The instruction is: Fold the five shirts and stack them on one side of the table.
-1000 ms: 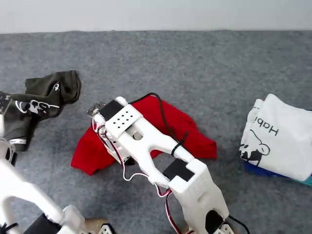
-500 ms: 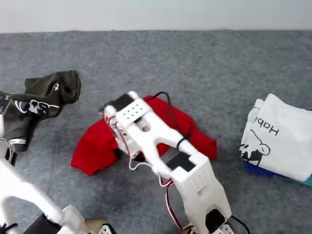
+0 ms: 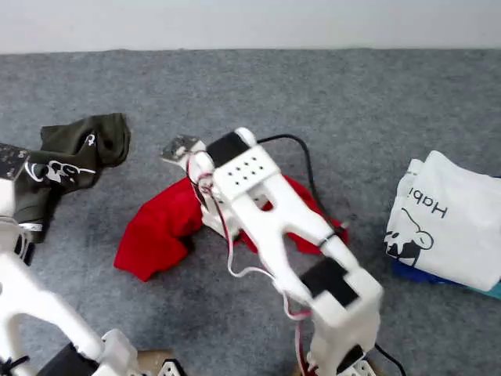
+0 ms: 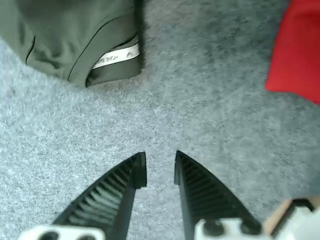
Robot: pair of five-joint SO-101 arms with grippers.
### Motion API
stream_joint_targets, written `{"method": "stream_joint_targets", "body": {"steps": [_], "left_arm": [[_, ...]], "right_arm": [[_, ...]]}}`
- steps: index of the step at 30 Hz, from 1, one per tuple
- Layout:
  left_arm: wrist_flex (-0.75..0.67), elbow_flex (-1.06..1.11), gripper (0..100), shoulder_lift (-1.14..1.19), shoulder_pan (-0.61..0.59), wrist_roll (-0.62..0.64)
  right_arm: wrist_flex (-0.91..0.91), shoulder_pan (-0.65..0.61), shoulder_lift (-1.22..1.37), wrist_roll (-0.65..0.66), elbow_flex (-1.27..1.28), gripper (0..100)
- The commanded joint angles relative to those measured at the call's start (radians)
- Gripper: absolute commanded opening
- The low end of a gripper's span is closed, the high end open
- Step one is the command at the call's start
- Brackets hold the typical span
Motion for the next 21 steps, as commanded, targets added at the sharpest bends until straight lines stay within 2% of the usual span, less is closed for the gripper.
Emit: {"method": "stream_joint_targets", "body": {"steps": [1,7,13,18,21], "left_arm": [[0.064,-0.064,10,-0.029,0.071,-0.002],[0.098,-0.059,10,-0.028,0.245,-0.002],[0.083,0.062,11,-0.018,0.491,-0.002],[-0.015,0.242,11,-0.018,0.652,-0.005],[-0.095,0.341,16,-0.018,0.706,-0.002]], "right_arm": [[0.044,0.064,-0.226,0.044,0.158,1.0],[0.042,0.282,-0.476,0.167,0.292,1.0],[0.042,0.458,-0.539,0.249,0.302,1.0],[0.041,0.513,-0.545,0.262,0.302,1.0],[0.039,0.515,-0.545,0.256,0.302,1.0]]}}
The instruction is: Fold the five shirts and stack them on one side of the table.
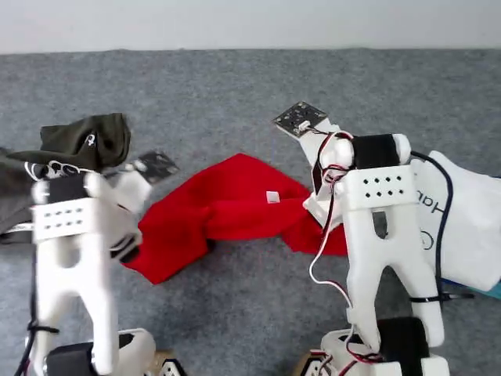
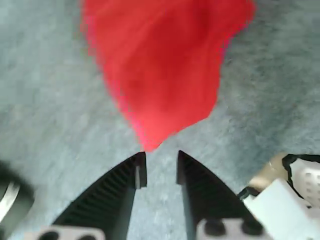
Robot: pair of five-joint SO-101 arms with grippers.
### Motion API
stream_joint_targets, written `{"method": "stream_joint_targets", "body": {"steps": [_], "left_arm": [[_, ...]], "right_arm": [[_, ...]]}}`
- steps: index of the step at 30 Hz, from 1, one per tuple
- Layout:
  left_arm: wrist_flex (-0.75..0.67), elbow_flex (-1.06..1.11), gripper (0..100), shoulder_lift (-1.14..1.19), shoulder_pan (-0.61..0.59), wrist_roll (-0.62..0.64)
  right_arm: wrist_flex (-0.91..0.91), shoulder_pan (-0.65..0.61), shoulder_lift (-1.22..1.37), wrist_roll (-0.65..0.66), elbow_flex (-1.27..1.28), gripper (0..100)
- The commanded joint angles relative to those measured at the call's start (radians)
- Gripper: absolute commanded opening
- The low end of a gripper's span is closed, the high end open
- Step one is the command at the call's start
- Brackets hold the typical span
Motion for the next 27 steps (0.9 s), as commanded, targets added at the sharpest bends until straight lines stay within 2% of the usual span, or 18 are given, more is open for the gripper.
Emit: {"method": "stream_joint_targets", "body": {"steps": [1,7,14,17,21,27], "left_arm": [[-0.103,0.088,17,-0.018,0.063,-0.002],[-0.265,0.225,19,-0.017,0.084,-0.002],[-0.351,0.302,19,0.014,0.084,0.000],[-0.384,0.285,19,0.117,0.083,0.002],[-0.405,0.203,19,0.275,0.086,0.064],[-0.345,0.104,19,0.408,0.087,0.071]], "right_arm": [[0.039,0.013,-0.048,0.005,-0.006,1.0],[0.039,0.015,-0.048,0.003,-0.006,1.0],[0.039,0.016,-0.047,0.003,-0.006,1.0],[0.039,0.016,-0.045,0.002,-0.006,1.0],[0.039,0.016,-0.048,0.002,-0.006,1.0],[0.039,0.016,-0.048,0.002,-0.006,1.0]]}}
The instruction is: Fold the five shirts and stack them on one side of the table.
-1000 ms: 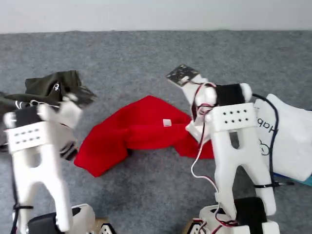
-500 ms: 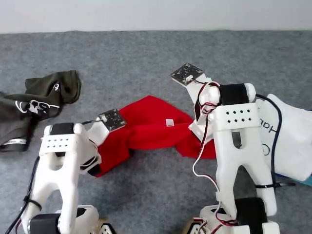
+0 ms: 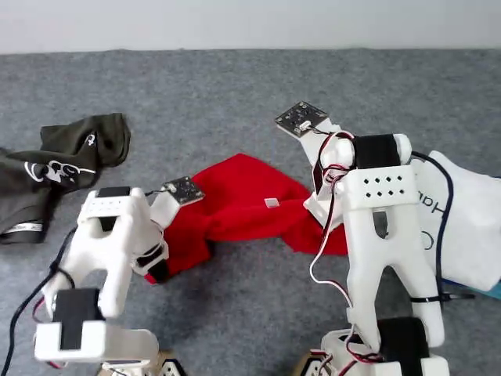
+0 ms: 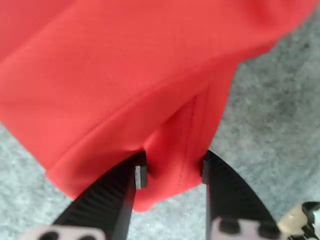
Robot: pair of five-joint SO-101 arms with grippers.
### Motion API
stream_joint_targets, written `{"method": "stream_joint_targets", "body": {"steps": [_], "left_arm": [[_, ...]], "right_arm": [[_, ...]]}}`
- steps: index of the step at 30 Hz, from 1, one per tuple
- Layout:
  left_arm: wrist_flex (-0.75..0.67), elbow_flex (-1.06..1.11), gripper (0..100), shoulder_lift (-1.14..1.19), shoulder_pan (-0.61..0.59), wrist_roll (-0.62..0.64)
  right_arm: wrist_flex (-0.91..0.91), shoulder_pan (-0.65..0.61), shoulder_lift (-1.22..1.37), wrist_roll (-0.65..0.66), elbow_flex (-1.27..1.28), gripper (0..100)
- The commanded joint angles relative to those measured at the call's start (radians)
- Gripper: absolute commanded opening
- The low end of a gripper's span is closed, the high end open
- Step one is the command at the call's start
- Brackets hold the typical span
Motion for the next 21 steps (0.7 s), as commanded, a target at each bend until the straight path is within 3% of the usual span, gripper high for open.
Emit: {"method": "stream_joint_targets", "body": {"steps": [1,4,9,12,16,21], "left_arm": [[0.031,-0.056,19,0.046,0.008,0.011],[0.026,-0.056,16,0.080,0.032,0.068],[0.026,-0.054,1,0.115,0.095,0.083],[0.028,-0.061,1,0.071,0.095,0.086],[0.077,-0.105,1,-0.149,0.057,0.101],[0.230,-0.348,1,-0.482,-0.014,0.201]], "right_arm": [[0.039,0.012,-0.048,-0.002,-0.006,1.0],[0.038,0.013,-0.048,-0.002,-0.011,1.0],[0.039,0.022,-0.076,-0.002,-0.025,1.0],[0.039,0.050,-0.116,0.005,-0.066,1.0],[0.039,0.107,-0.156,0.008,-0.112,1.0],[0.039,0.134,-0.217,0.043,-0.170,1.0]]}}
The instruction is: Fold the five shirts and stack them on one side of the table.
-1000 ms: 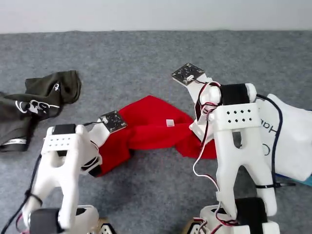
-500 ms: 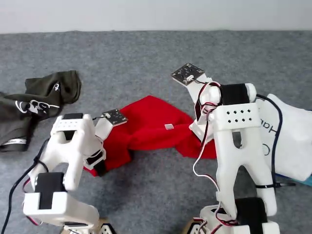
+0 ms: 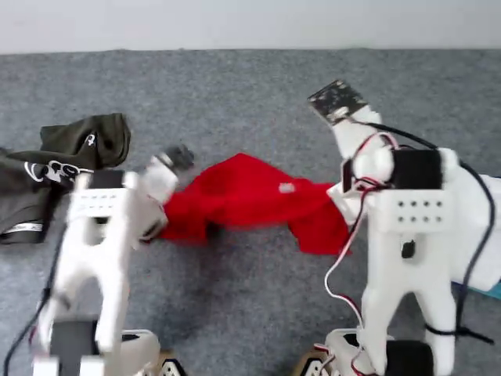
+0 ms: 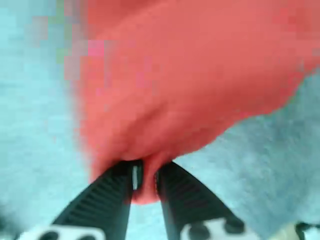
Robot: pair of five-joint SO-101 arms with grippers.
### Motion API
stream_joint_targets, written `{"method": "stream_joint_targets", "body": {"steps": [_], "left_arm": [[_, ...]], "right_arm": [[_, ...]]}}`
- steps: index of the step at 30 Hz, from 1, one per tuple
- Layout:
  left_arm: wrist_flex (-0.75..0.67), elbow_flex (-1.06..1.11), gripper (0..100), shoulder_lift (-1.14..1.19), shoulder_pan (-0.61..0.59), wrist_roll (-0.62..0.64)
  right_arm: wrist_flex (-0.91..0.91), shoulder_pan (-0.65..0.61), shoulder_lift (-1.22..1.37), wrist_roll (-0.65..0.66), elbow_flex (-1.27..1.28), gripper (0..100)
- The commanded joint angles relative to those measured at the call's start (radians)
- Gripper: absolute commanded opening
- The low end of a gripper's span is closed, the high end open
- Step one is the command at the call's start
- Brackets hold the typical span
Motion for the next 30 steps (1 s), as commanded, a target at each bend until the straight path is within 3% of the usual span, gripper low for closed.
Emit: {"method": "stream_joint_targets", "body": {"steps": [1,11,19,25,30], "left_arm": [[0.095,-0.225,1,-0.255,-0.044,0.043],[0.118,-0.832,1,-0.368,-0.063,0.126],[-0.091,-1.144,1,-0.376,-0.063,0.120],[-0.170,-1.248,1,-0.377,-0.058,-0.077],[-0.164,-1.337,1,-0.379,-0.063,-0.103]], "right_arm": [[0.038,0.018,-0.074,0.052,-0.092,1.0],[-0.122,0.016,-0.173,0.072,-0.253,0.9],[-0.320,0.021,-0.262,0.141,-0.390,0.9],[-0.516,0.022,-0.320,0.236,-0.399,0.9],[-0.579,0.041,-0.375,0.292,-0.399,0.9]]}}
